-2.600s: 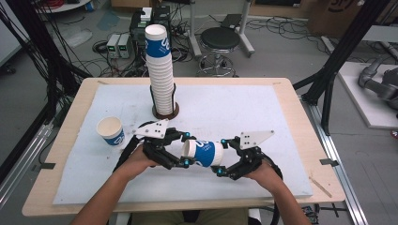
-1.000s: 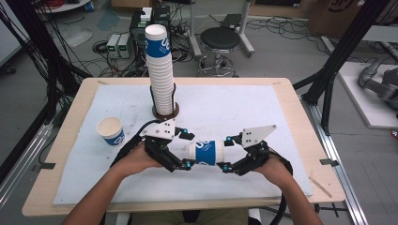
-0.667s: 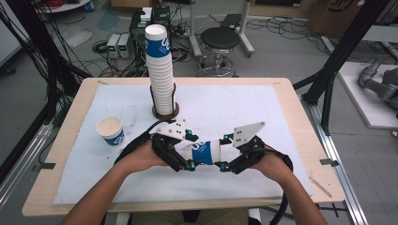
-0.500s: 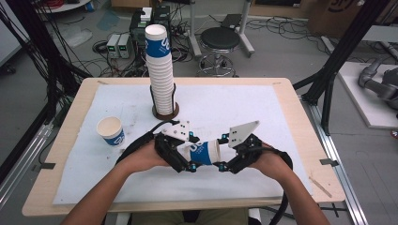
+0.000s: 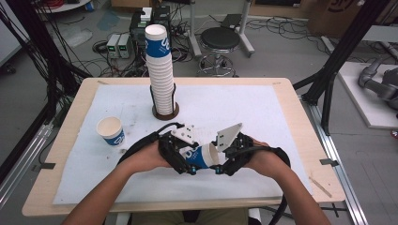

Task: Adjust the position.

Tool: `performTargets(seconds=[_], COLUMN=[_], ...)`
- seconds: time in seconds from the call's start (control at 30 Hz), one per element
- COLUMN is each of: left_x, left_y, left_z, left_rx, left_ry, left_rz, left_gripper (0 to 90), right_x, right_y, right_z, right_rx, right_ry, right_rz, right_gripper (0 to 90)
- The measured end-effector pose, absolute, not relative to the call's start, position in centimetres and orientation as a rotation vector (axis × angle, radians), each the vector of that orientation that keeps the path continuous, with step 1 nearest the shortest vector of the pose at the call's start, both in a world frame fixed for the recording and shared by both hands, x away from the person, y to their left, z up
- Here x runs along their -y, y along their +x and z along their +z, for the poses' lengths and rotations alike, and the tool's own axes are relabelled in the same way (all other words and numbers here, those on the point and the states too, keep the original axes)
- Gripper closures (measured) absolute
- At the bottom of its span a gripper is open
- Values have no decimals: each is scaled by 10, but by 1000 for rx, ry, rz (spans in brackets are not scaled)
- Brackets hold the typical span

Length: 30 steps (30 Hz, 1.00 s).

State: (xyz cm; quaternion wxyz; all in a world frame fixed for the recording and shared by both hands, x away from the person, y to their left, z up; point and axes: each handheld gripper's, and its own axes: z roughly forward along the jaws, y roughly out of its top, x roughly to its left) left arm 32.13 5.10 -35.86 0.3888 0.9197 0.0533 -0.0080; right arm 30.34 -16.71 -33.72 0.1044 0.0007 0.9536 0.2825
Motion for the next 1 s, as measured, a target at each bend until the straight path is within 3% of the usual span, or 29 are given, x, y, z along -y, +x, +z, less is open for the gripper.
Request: performTargets(seconds=[0.83, 1.0], left_x=[-40, -43], left_y=[320, 321], left_z=[-368, -367], left_rx=[-69, -66], left_ry=[2419, 2376], left_rz=[-111, -119], left_gripper=[284, 280], right_x=[152, 154], right_y=[297, 298], right_z=[-338, -336], right_rx=[-2866, -2858], right_ry=[-68, -53], right_rz=[691, 736], right_gripper=[265, 219])
